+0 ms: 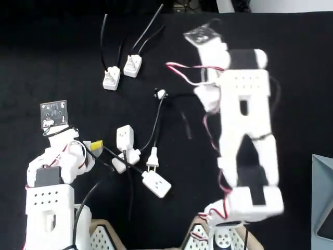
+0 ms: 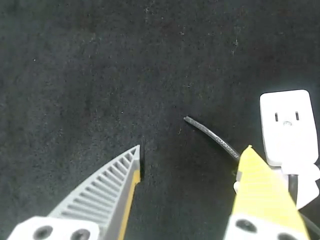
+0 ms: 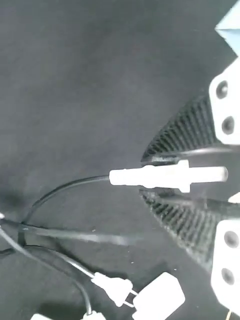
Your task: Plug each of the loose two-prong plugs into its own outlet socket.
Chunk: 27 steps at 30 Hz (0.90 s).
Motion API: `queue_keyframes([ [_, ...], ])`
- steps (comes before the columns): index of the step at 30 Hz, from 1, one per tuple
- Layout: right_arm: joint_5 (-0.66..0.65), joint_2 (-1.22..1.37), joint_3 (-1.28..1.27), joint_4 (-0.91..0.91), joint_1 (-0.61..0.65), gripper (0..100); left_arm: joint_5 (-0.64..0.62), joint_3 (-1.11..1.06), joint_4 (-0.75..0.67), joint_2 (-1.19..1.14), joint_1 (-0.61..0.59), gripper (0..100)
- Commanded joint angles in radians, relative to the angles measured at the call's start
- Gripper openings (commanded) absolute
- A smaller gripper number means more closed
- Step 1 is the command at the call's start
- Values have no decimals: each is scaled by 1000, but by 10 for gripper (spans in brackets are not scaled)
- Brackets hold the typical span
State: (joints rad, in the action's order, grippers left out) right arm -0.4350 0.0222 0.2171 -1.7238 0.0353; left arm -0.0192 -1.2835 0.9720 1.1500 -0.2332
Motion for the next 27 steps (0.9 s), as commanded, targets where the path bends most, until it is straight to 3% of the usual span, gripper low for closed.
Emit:
queue_keyframes([
  [1,9,-191,-91,-35,-54,11,0,5,-17,12,-5,306],
  [11,15,-625,-351,32,-167,11,0,5,-18,12,-5,306],
  [23,74,-659,-1118,704,-95,11,0,5,-18,12,-5,306],
  [27,55,-608,-1233,804,-44,13,0,5,-18,12,-5,306],
])
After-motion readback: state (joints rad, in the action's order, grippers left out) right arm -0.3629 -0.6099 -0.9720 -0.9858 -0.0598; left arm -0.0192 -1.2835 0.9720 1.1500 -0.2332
